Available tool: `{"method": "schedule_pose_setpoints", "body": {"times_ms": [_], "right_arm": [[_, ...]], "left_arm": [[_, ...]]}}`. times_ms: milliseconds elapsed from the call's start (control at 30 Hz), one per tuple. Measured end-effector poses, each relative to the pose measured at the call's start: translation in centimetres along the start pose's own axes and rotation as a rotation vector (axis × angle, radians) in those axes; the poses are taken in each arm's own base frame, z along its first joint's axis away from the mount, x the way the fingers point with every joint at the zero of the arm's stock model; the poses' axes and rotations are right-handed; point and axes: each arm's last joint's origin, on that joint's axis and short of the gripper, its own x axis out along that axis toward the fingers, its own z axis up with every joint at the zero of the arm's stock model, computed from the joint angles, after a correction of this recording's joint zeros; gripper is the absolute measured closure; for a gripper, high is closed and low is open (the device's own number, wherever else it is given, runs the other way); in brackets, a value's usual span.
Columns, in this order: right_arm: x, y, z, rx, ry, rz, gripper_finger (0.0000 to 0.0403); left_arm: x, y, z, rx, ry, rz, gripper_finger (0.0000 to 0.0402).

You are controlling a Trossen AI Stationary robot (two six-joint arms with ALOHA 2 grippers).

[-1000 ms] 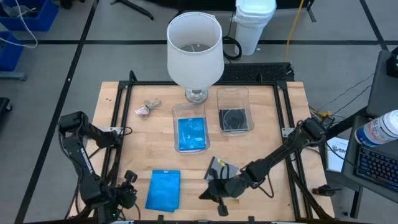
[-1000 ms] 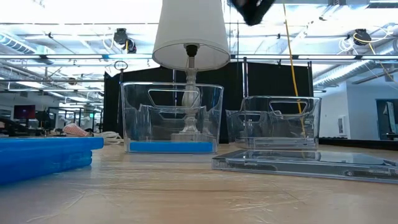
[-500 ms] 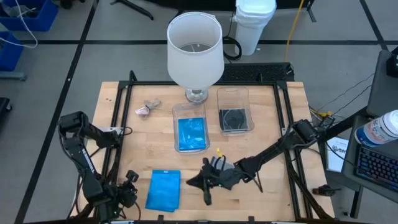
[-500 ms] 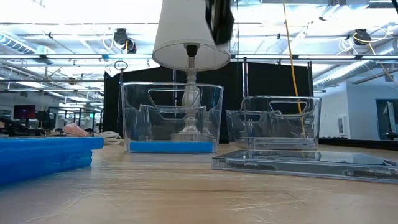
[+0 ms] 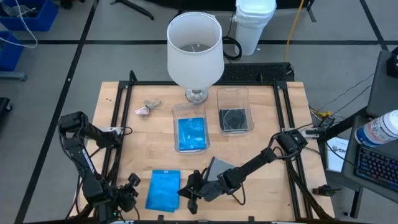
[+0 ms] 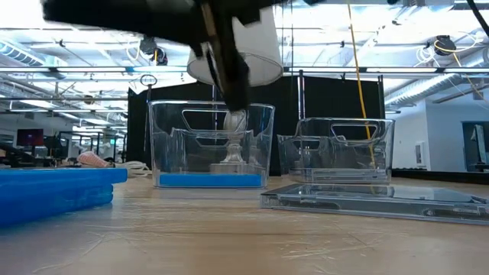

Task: Pick & place jewel cases by type
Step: Put the blue cd case into the left transparent bin

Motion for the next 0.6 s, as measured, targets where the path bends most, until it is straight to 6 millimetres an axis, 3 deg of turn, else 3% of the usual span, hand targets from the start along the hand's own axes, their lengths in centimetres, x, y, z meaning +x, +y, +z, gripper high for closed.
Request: {"method": "schedule_pose_setpoints", "body": {"times_ms": [133, 333, 600], "right_arm": [[-0.2, -0.1, -0.9, 0.067, 0.095, -0.074, 0.0403], [-1.1, 2.1, -1.5, 0.140, 0.092, -0.167, 0.0403], [0.1, 0.6, -2.2, 0.197, 0.155, -0.173, 0.0388]], "left_arm": [[0.0, 0.0, 0.0, -0.024, -0.001, 0.000, 0.0357], [0.0, 0.0, 0.0, -0.009, -0.008, 0.007, 0.0357], [0.4, 0.7, 0.5, 0.027, -0.027, 0.055, 0.0357]]}}
